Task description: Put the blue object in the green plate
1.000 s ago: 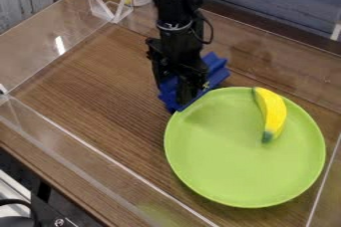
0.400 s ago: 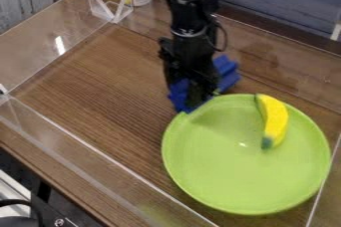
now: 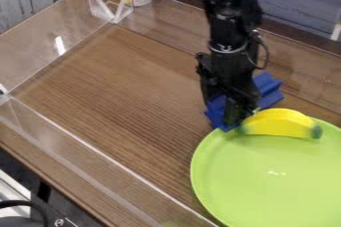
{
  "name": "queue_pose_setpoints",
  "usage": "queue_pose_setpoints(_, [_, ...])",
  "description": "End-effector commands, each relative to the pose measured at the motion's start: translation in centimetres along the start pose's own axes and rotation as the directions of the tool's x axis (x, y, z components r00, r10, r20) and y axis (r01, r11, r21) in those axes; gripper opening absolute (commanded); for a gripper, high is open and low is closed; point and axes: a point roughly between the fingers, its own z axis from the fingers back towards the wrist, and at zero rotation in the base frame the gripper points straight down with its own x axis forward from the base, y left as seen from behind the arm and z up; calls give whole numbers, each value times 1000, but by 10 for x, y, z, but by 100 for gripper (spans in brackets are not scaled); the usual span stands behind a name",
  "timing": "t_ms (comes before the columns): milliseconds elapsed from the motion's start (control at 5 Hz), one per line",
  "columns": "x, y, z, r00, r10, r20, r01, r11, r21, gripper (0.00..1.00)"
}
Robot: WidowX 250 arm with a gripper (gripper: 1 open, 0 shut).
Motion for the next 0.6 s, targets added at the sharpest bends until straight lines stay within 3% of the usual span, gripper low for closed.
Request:
queue_pose_setpoints(0, [-48,21,-27,991,26,-135,-28,1000,-12,0])
queue_pose_setpoints(200, [-55,37,-28,988,48,-144,-48,999,3,0])
queue_pose_setpoints(400, [-50,11,-32,989,-9,-150,8,1000,-8,0])
